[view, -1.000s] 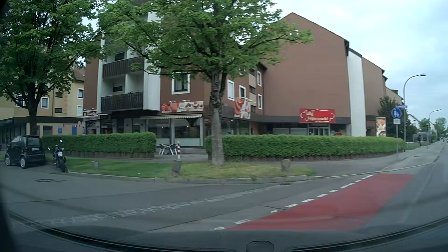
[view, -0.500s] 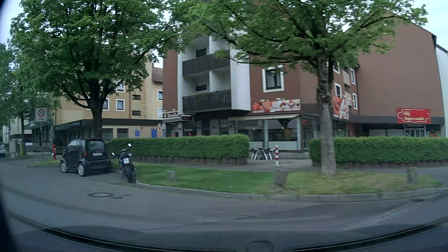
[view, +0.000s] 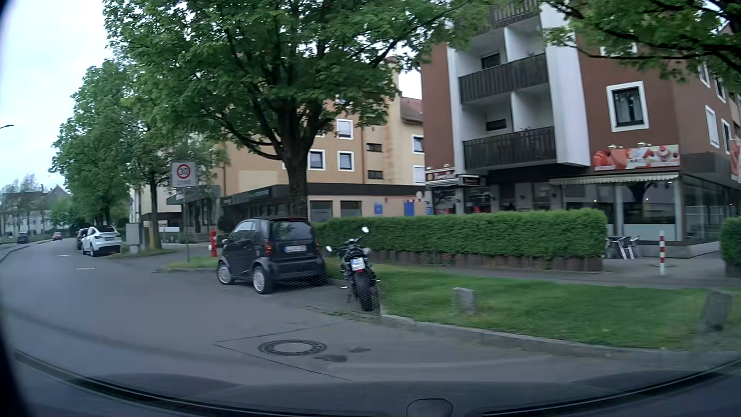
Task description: Follow the waypoints while adhering to traffic rules and regulations
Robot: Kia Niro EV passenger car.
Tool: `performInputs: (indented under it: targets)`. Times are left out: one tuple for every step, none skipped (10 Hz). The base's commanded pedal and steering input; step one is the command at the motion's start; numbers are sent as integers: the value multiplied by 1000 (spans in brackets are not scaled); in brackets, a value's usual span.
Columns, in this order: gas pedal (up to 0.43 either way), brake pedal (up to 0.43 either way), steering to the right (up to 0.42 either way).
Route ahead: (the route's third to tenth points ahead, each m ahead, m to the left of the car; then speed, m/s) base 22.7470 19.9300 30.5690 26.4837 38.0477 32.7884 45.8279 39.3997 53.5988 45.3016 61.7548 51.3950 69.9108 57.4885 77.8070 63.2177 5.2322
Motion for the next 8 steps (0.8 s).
performInputs:
  targets:
    - [130,0,-513]
    - [157,0,-492]
    - [157,0,-478]
    - [157,0,-459]
    - [157,0,-439]
    - [169,0,-414]
    - [177,0,-393]
    - [189,0,-376]
